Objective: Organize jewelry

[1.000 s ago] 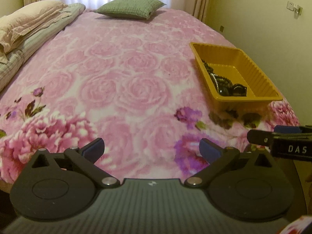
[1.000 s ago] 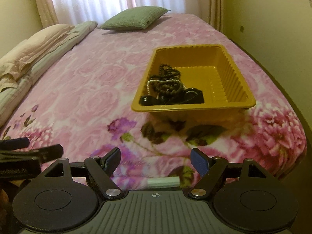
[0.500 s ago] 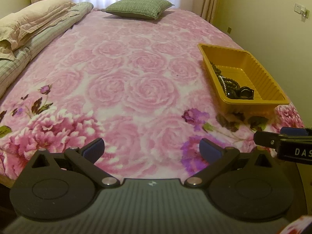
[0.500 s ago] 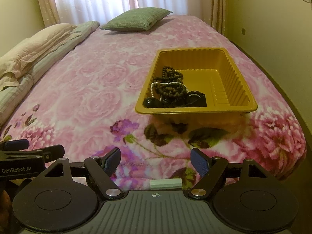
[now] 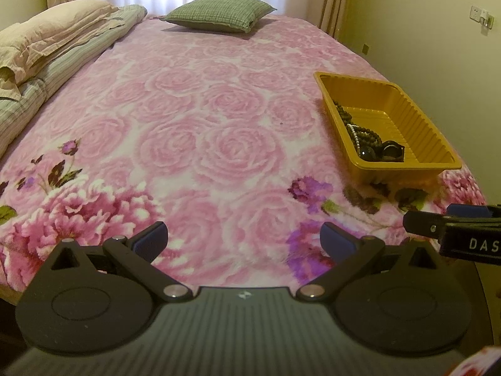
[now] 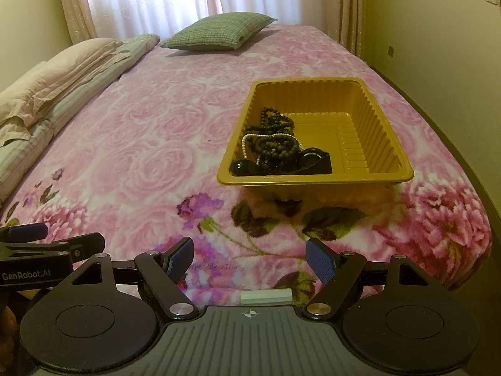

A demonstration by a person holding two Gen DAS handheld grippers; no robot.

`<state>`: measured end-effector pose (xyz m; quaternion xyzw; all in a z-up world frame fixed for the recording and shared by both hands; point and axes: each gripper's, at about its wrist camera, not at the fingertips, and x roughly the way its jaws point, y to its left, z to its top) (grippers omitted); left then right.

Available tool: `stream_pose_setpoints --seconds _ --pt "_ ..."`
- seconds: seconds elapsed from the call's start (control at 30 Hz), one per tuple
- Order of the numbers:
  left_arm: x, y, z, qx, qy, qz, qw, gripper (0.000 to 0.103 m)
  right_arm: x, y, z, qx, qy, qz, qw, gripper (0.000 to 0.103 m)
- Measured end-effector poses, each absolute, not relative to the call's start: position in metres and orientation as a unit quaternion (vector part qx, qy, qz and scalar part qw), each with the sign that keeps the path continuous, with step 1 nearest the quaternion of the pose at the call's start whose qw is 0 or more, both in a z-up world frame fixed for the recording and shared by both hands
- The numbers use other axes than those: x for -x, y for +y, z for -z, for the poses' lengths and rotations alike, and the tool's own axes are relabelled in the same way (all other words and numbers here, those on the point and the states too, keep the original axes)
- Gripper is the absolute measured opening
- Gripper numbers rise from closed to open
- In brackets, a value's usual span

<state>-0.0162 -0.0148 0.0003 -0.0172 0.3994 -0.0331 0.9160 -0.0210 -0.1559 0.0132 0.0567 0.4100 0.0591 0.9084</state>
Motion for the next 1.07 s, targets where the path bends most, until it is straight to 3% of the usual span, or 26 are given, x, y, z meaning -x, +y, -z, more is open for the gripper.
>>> stream_pose_setpoints --seconds 1.07 --pt "0.018 -0.0152 -0.0021 0.032 0.388 0.037 0.921 0.103 0.0208 -0.1579 -0.0117 -0.06 0.41 -0.057 0.908 0.078"
